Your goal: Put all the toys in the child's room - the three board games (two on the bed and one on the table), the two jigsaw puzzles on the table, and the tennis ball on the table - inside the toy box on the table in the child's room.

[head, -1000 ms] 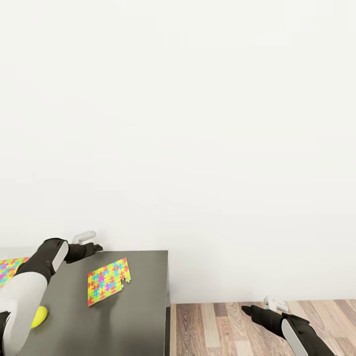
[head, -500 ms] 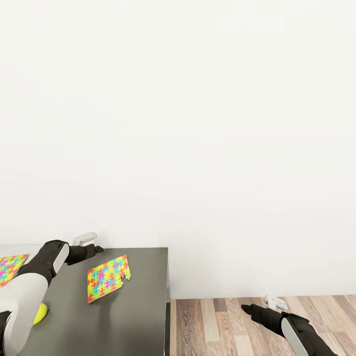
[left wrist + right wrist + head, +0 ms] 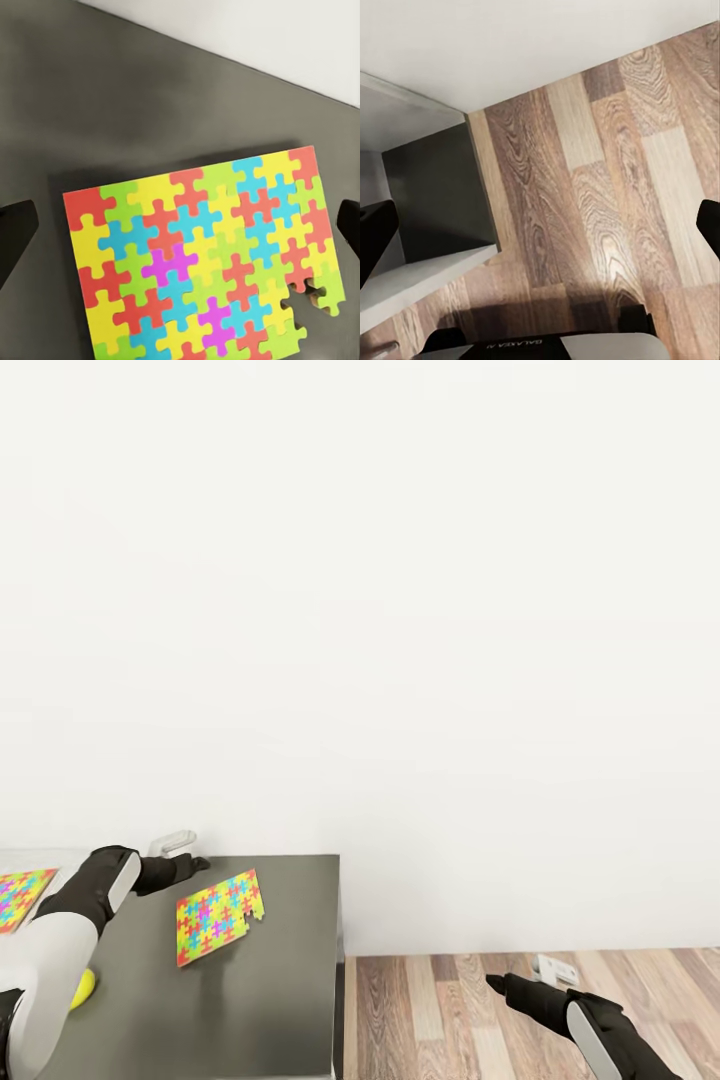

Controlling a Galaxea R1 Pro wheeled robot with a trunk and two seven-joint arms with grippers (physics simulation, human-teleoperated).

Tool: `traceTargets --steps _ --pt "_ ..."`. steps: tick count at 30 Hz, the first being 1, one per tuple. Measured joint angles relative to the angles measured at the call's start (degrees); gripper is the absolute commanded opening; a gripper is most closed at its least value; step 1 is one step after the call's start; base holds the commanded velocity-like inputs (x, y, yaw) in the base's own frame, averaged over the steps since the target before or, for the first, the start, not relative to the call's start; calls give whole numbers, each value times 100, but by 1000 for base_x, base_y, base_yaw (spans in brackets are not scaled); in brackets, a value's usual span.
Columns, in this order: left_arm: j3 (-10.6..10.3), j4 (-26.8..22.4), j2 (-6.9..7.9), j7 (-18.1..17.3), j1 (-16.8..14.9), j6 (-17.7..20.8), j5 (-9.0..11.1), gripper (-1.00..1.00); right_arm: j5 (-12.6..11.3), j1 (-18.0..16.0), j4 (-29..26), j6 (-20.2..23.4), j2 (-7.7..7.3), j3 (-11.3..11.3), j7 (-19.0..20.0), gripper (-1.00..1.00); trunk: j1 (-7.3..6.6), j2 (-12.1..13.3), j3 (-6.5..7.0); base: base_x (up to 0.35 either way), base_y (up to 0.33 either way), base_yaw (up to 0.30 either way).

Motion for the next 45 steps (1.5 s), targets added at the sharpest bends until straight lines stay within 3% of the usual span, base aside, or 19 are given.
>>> traceTargets --steps 45 --pt "13 -21 -2 -26 2 -30 15 100 12 0 5 0 -80 -3 10 100 0 -1 -426 0 0 0"
